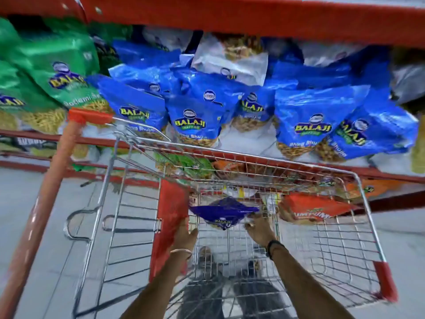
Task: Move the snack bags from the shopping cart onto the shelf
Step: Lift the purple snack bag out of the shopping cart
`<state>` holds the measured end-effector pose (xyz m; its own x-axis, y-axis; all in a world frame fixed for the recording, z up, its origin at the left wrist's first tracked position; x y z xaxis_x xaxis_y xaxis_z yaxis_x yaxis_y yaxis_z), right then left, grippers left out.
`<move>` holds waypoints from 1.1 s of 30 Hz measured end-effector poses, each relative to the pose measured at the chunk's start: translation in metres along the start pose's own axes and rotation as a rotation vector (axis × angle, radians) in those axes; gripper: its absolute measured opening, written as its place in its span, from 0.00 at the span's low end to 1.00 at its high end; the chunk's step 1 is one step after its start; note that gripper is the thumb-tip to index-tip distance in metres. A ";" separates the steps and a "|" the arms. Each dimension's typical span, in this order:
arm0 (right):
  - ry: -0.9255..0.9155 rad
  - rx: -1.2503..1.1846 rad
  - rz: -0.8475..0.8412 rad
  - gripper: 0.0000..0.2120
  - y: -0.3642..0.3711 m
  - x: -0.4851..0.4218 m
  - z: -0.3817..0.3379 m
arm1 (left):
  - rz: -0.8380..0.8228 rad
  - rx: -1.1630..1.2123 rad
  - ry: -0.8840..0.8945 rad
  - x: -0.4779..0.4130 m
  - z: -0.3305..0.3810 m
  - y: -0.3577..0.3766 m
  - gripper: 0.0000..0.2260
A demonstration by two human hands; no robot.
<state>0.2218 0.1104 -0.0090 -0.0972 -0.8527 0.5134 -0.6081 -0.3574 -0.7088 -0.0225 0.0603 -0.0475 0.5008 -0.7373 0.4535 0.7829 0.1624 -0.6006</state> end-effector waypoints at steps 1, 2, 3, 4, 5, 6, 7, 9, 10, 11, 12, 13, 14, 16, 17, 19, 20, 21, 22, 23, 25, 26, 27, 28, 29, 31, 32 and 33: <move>-0.006 -0.091 0.019 0.15 0.006 -0.007 -0.002 | 0.005 0.045 -0.040 -0.007 -0.006 0.006 0.25; -0.001 -0.200 0.019 0.14 0.010 -0.013 -0.004 | -0.007 0.096 -0.079 -0.013 -0.008 0.011 0.24; 0.004 -0.279 0.034 0.14 0.013 -0.017 -0.005 | -0.009 0.127 -0.103 -0.018 -0.007 0.015 0.23; 0.010 -0.317 0.040 0.14 0.016 -0.021 -0.006 | -0.010 0.145 -0.121 -0.020 -0.003 0.018 0.22; 0.019 -0.344 0.051 0.14 0.021 -0.025 -0.004 | -0.012 0.162 -0.123 -0.021 0.001 0.020 0.19; 0.027 -0.371 0.059 0.14 0.024 -0.026 -0.003 | -0.004 0.162 -0.130 -0.023 -0.003 0.024 0.14; 0.033 -0.431 0.091 0.16 0.023 -0.028 -0.002 | 0.005 0.144 -0.123 -0.025 -0.003 0.027 0.06; 0.036 -0.487 0.156 0.18 0.025 -0.032 0.003 | 0.062 0.130 -0.120 -0.030 -0.004 0.026 0.12; 0.041 -0.483 0.189 0.18 0.025 -0.035 0.006 | 0.088 0.128 -0.114 -0.034 -0.008 0.026 0.15; 0.045 -0.471 0.220 0.17 0.027 -0.037 0.011 | 0.106 0.131 -0.111 -0.034 -0.007 0.025 0.14; 0.048 -0.453 0.244 0.17 0.027 -0.038 0.012 | 0.113 0.103 -0.092 -0.033 -0.005 0.023 0.09; 0.054 -0.438 0.272 0.16 0.028 -0.041 0.015 | 0.125 0.085 -0.079 -0.032 -0.002 0.022 0.05; 0.064 -0.415 0.291 0.14 0.025 -0.042 0.015 | 0.140 0.064 -0.062 -0.031 0.003 0.020 0.04; 0.087 -0.375 0.336 0.12 0.016 -0.042 0.012 | 0.160 0.072 0.007 -0.027 0.021 0.013 0.05; 0.086 -0.363 0.358 0.11 0.010 -0.041 0.009 | 0.159 0.096 0.028 -0.023 0.030 0.009 0.05; 0.046 -0.404 0.396 0.11 -0.005 -0.036 0.000 | 0.170 0.131 0.072 -0.019 0.042 0.000 0.06; 0.018 -0.435 0.415 0.12 -0.013 -0.031 -0.005 | 0.185 0.148 0.092 -0.016 0.050 -0.006 0.06; -0.015 -0.450 0.437 0.11 -0.022 -0.026 -0.010 | 0.193 0.185 0.090 -0.012 0.058 -0.013 0.07; -0.045 -0.452 0.461 0.10 -0.031 -0.020 -0.015 | 0.202 0.227 0.093 -0.009 0.066 -0.020 0.06; -0.081 -0.461 0.492 0.09 -0.042 -0.012 -0.021 | 0.198 0.261 0.065 -0.003 0.078 -0.028 0.06; -0.162 -0.507 0.561 0.09 -0.066 0.008 -0.038 | 0.178 0.351 -0.033 0.006 0.090 -0.039 0.05; -0.200 -0.525 0.601 0.09 -0.080 0.019 -0.047 | 0.163 0.415 -0.057 0.011 0.099 -0.044 0.06; -0.226 -0.542 0.633 0.09 -0.093 0.031 -0.056 | 0.163 0.448 -0.055 0.017 0.108 -0.053 0.10; -0.231 -0.565 0.652 0.09 -0.105 0.041 -0.063 | 0.182 0.450 -0.018 0.022 0.118 -0.063 0.14; -0.229 -0.601 0.668 0.09 -0.117 0.052 -0.069 | 0.198 0.440 0.026 0.030 0.133 -0.074 0.15; -0.255 -0.677 0.733 0.08 -0.145 0.071 -0.080 | 0.209 0.489 0.088 0.047 0.161 -0.093 0.13; -0.279 -0.718 0.765 0.06 -0.159 0.080 -0.087 | 0.229 0.521 0.132 0.056 0.178 -0.103 0.13; -0.296 -0.765 0.781 0.05 -0.173 0.088 -0.093 | 0.257 0.549 0.182 0.066 0.195 -0.114 0.12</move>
<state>0.2450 0.1330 0.2040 -0.5333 -0.8331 -0.1468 -0.7947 0.5528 -0.2506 -0.0069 0.1213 0.1790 0.6653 -0.7216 0.1914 0.7452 0.6266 -0.2281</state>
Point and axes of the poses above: each hand's wrist, its own x-axis away from the middle knuckle, its own y-axis out of the palm, z = x × y, the point moved 8 cm from there along -x, towards the middle knuckle, and after that the axes turned 15 degrees about z, right-handed, at the moved point
